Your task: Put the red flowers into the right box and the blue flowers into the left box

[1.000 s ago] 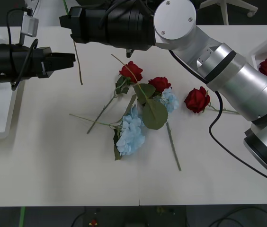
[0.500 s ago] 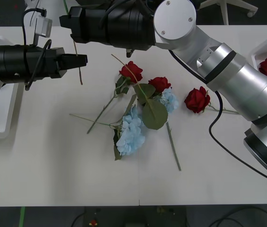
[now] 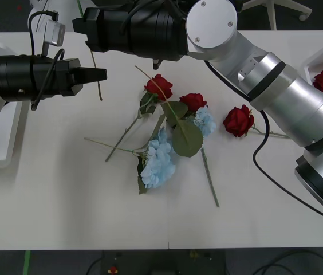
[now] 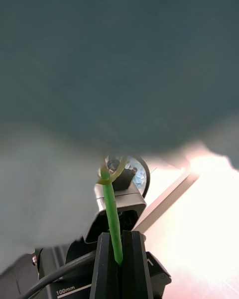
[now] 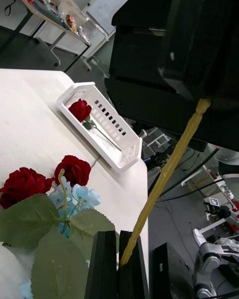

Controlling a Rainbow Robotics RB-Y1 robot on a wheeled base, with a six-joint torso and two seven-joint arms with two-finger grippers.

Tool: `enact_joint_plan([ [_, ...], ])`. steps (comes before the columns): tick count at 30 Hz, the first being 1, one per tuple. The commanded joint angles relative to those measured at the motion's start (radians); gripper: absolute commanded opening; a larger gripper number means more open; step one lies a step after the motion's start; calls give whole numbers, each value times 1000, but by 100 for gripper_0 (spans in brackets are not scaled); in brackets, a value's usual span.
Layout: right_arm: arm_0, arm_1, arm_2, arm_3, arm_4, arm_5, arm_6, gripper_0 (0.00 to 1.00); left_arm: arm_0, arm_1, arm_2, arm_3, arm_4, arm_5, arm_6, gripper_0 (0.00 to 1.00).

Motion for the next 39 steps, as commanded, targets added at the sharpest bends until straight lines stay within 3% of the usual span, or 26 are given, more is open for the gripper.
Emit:
enact_joint_plan([
  [1, -56, 17, 1, -14, 3, -18, -46, 28, -51, -11, -6, -13, 19, 9, 88, 0],
  [2, -56, 17, 1, -14, 1, -22, -49, 45, -51, -9, -5, -13, 20, 9, 88, 0],
  [3, -56, 17, 1, -16, 3, -25, -51, 53, -51, -9, -6, -13, 20, 9, 88, 0],
  [4, -56, 15, 1, -16, 3, -47, -53, 78, -51, -6, -6, -11, 22, 9, 89, 0],
  [7, -54, 9, 1, -16, 4, -84, -48, 100, -51, 0, -5, -11, 25, 10, 91, 0],
  [20, -56, -60, 1, -14, 4, -24, -43, 100, -25, 129, -6, -11, 29, 9, 105, 0],
  [26, -56, -195, 1, -16, 6, 168, -23, 100, -10, 278, -5, -11, -75, 1, 106, 0],
  [33, -48, -365, 21, -20, 76, 464, 12, 100, 94, 506, -5, -11, -86, -88, 99, 0],
  [39, -45, -517, 89, -30, 101, 610, 44, 100, 176, 646, 24, -11, -167, -185, 97, 0],
])
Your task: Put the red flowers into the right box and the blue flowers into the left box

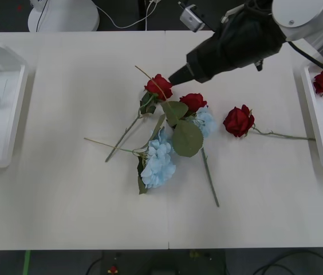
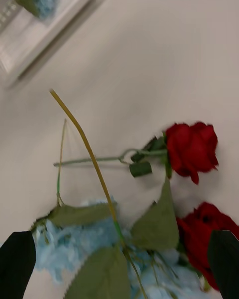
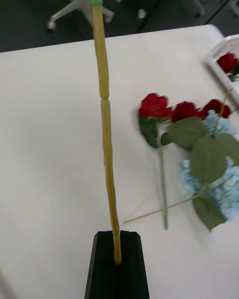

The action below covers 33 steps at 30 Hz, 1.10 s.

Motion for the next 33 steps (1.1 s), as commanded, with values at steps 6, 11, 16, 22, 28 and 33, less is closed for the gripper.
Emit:
enact_joint_plan([
  [6, 7, -259, 122, -71, 128, 83, 208, 100, 151, 159, 167, -9, -344, -180, 115, 0],
  [11, 68, -310, 122, -83, 228, 85, 339, 100, 157, 159, 184, 45, -530, -231, 133, 0],
  [16, 116, -327, 122, -83, 317, 94, 477, 100, 157, 159, 183, 103, -671, -238, 160, 0],
  [22, 160, -325, 132, -76, 377, 90, 550, 100, 155, 148, 180, 165, -786, -220, 178, 0],
  [28, 174, -293, 158, -16, 375, 51, 558, 100, 151, 79, 178, 160, -901, -214, 207, 0],
  [33, 174, -236, 169, 56, 418, 25, 566, 100, 149, 19, 143, 108, -1013, -220, 308, 0],
])
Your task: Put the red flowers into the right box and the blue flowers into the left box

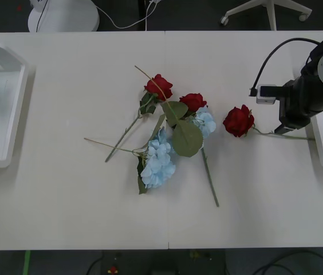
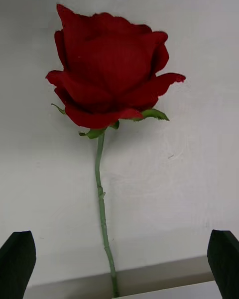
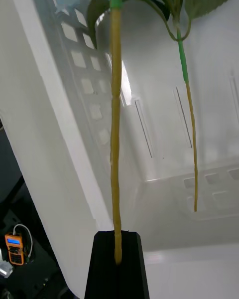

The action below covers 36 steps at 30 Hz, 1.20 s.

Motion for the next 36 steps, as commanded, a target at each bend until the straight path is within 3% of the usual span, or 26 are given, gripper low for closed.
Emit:
enact_joint_plan([
  [1, -3, 62, 10, 76, 55, -27, 21, 100, -10, -45, -59, -62, -80, -9, 208, 0],
  [8, -3, 136, 10, 174, 78, -50, 24, 100, -12, -53, -148, -108, -90, -91, 297, 0],
  [9, -3, 145, 11, 189, 77, -55, 26, 100, -12, -53, -143, -115, -90, -91, 297, 11],
  [11, -3, 160, 11, 212, 75, -64, 29, 100, -17, -50, -126, -129, -91, -91, 290, 53],
  [13, -3, 176, 10, 235, 75, -73, 29, 100, -17, -45, -100, -146, -94, -91, 282, 85],
  [16, -3, 197, 10, 263, 75, -98, 29, 100, -18, -45, -34, -166, -100, -68, 268, 98],
  [28, -3, 252, 10, 355, 74, -147, 24, 100, -18, -47, 369, -252, -76, 321, 230, 100],
  [30, -3, 252, 10, 355, 74, -147, 21, 83, -17, -48, 395, -261, -51, 355, 242, 100],
  [31, -3, 252, 10, 355, 74, -147, 18, 66, -17, -56, 414, -261, -22, 369, 256, 100],
  [33, -3, 254, 10, 355, 72, -149, 14, 47, -17, -77, 432, -261, 18, 372, 293, 100],
  [36, -3, 259, 10, 360, 71, -147, 8, 40, -17, -134, 458, -278, 73, 370, 349, 100],
])
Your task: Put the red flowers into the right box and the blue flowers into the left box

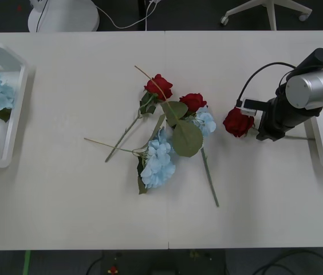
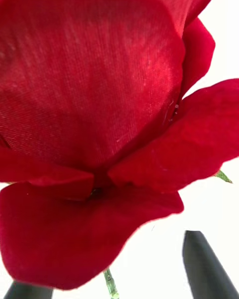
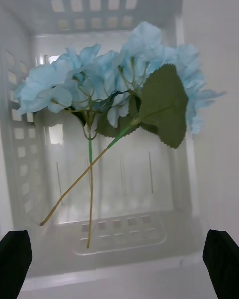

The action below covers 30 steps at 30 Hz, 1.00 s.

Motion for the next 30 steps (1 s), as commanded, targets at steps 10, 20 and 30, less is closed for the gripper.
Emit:
enact_joint_plan([
  [10, -3, 51, 2, 58, -15, -39, -1, 43, -16, -210, 65, -233, 90, 8, 262, 100],
  [20, -3, 51, 2, 58, -26, -47, -9, 0, -18, -305, 60, -234, 202, -32, 284, 100],
  [30, -5, 51, 0, 65, -42, -55, -24, 0, -39, -271, -228, -236, 526, -231, 235, 100],
])
